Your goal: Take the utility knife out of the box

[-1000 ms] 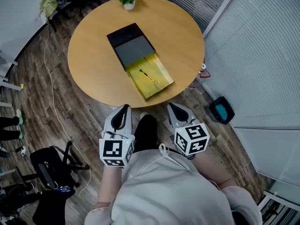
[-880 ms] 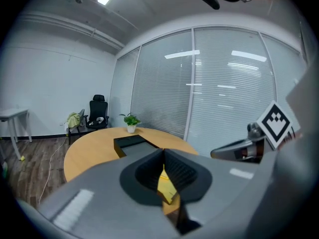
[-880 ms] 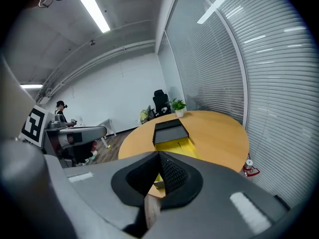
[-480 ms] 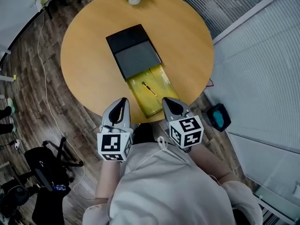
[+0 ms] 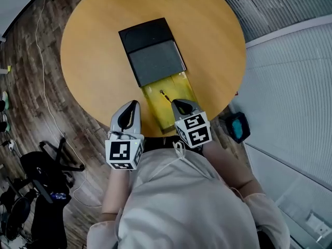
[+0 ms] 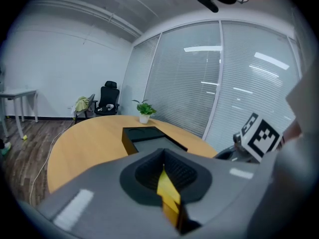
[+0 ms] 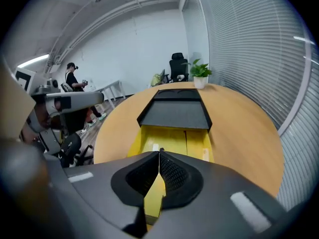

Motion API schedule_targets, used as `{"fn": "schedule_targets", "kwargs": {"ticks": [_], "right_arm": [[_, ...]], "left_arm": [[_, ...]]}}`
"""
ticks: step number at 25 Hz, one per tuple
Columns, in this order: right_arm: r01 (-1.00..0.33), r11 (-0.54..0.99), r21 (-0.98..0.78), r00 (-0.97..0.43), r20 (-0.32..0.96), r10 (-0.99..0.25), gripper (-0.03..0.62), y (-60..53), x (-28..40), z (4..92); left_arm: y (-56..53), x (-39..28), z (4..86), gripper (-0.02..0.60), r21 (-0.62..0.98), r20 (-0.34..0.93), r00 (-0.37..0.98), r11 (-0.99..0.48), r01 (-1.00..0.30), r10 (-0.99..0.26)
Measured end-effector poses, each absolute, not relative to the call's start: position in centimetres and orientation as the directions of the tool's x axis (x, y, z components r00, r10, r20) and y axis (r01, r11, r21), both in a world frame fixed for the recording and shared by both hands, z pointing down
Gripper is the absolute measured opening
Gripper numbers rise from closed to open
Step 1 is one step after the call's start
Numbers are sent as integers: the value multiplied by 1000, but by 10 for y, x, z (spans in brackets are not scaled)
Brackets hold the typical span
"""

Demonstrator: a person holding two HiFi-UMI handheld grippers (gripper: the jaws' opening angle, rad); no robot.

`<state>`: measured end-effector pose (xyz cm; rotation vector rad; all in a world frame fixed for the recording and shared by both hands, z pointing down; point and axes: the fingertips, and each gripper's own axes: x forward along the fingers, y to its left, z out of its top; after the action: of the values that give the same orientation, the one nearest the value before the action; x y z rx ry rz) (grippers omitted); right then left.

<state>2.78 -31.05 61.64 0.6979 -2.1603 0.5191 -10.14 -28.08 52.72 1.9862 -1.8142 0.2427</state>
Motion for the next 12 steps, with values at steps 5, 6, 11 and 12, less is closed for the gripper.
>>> {"fn": "schedule_targets", "kwargs": {"ticks": [5, 6, 11, 12], "right_arm": [[-557, 820, -133, -468, 866, -177, 81, -304, 17, 658], [-546, 829, -125, -453, 876, -166, 81, -304, 16, 664], [-513, 852, -102, -377, 919, -117, 120, -308, 10, 689], [-510, 855, -99, -363, 926, -109, 120, -309, 10, 694]], "left_arm": [[-276, -109, 541, 6, 212, 437, 93, 2, -977, -894], [-274, -111, 544, 6, 214, 442, 85, 13, -977, -893], [-261, -118, 553, 6, 206, 472, 24, 84, -975, -881], [-259, -120, 554, 6, 203, 479, 7, 103, -974, -878]]}}
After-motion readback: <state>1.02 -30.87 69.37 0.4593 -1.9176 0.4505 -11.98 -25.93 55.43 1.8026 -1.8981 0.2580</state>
